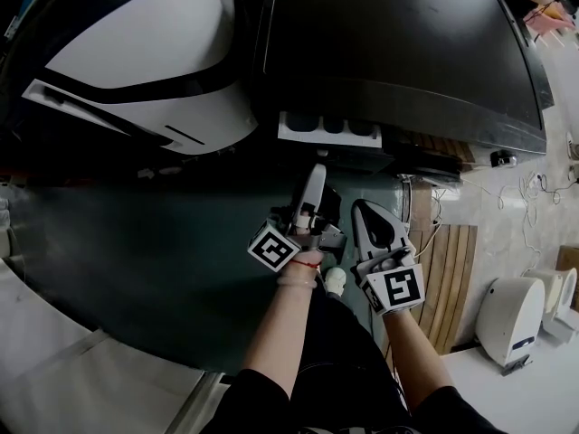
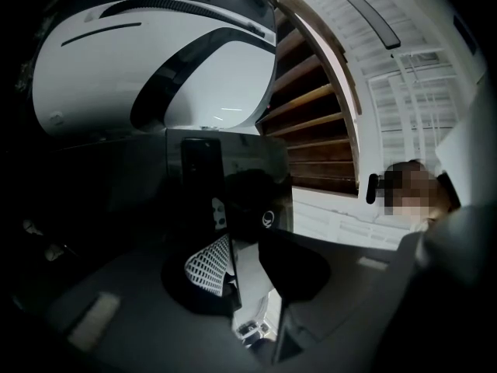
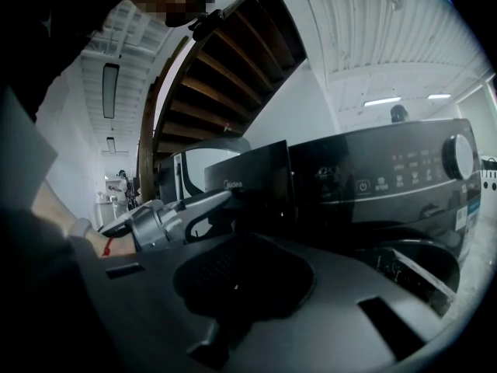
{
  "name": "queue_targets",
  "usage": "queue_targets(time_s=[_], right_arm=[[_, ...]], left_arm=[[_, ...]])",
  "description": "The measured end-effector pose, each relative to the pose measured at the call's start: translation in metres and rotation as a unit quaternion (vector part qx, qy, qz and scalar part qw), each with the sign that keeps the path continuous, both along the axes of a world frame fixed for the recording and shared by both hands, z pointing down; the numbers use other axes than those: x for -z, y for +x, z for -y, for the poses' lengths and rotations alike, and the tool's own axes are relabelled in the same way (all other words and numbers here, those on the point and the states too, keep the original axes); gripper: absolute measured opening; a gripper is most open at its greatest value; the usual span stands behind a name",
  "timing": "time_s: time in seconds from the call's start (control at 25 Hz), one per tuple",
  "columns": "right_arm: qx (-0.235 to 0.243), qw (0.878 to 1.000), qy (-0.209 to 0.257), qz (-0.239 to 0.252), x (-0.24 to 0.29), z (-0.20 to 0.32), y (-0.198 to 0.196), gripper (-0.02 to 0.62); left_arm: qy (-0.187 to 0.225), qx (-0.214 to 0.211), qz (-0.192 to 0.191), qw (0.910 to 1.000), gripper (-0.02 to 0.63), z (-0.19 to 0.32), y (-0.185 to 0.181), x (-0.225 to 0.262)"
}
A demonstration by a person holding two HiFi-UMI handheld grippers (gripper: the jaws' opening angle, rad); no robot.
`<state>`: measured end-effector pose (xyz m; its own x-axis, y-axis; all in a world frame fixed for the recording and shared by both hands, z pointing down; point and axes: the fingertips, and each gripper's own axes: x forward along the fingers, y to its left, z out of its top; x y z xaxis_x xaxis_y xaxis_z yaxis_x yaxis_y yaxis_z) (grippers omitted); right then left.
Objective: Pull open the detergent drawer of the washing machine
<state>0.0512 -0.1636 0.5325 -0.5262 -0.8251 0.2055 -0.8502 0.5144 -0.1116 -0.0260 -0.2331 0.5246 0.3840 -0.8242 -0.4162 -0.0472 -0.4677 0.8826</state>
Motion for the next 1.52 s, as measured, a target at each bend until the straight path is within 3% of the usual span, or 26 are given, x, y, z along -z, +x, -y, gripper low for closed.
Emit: queue_targets(time_s=[0.32,0.44,1.52], right_arm=[[0.003,1.0,-0.013,-0.001,0.001,-0.02,0.0,0.012],[0.012,1.0,0.008,0.008,0.005,-0.026,-0.002,0.014],[0.045,0.999,0.012,0.007,0.007,-0.065,-0.019,0.012]], left_arm=[[-0.002,0.004,0.001,1.0,0.118,-0.027,-0.002,-0.004],[0.008,0.003,-0.013,0.9999,0.117,-0.035,-0.001,0.002],[0.02,-0.022,0.003,0.9996,0.11,-0.099,-0.008,-0.005]])
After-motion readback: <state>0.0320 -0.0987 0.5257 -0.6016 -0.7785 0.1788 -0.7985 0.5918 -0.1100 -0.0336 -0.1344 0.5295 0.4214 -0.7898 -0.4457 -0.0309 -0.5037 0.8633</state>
